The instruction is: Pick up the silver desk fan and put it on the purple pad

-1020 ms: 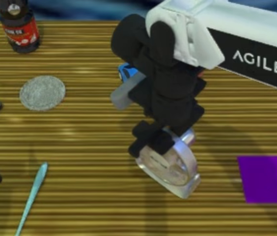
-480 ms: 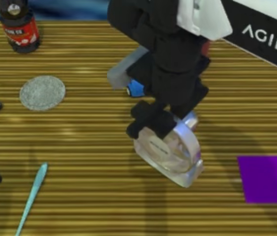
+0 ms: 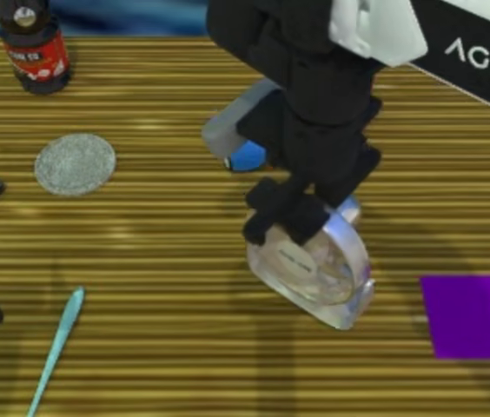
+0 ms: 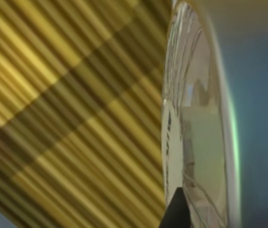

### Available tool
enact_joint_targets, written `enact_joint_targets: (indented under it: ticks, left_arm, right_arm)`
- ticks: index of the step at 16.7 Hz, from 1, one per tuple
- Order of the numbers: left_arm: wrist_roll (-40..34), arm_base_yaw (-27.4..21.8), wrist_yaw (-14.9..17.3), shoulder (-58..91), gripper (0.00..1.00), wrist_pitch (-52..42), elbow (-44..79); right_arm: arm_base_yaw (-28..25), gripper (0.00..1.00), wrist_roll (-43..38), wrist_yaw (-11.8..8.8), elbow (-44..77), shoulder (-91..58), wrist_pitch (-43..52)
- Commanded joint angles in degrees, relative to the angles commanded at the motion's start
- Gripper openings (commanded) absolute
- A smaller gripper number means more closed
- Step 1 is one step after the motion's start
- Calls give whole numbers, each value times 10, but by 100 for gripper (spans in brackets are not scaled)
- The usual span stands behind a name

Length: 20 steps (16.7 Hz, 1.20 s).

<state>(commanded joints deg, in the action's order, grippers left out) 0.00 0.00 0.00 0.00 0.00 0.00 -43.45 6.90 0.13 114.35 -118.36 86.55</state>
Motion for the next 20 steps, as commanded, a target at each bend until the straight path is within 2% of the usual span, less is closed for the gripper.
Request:
enact_joint_targets:
  ticks: [4,11,14,17,20]
  left_arm:
    - [0,0,0,0,100,0,0]
    - [0,0,0,0,100,0,0]
    - [0,0,0,0,100,0,0]
    - [0,0,0,0,100,0,0]
    - [0,0,0,0,100,0,0]
  right_arm:
    - [48,0,126,0,-73,55,-12]
    - [168,0,451,-1,-254,204,-55]
    - [213,0,564,-1,-327,261,-71]
    - [242,0,625,-1,-375,298,-82]
    - [248,0,636,-1,-384,305,-84]
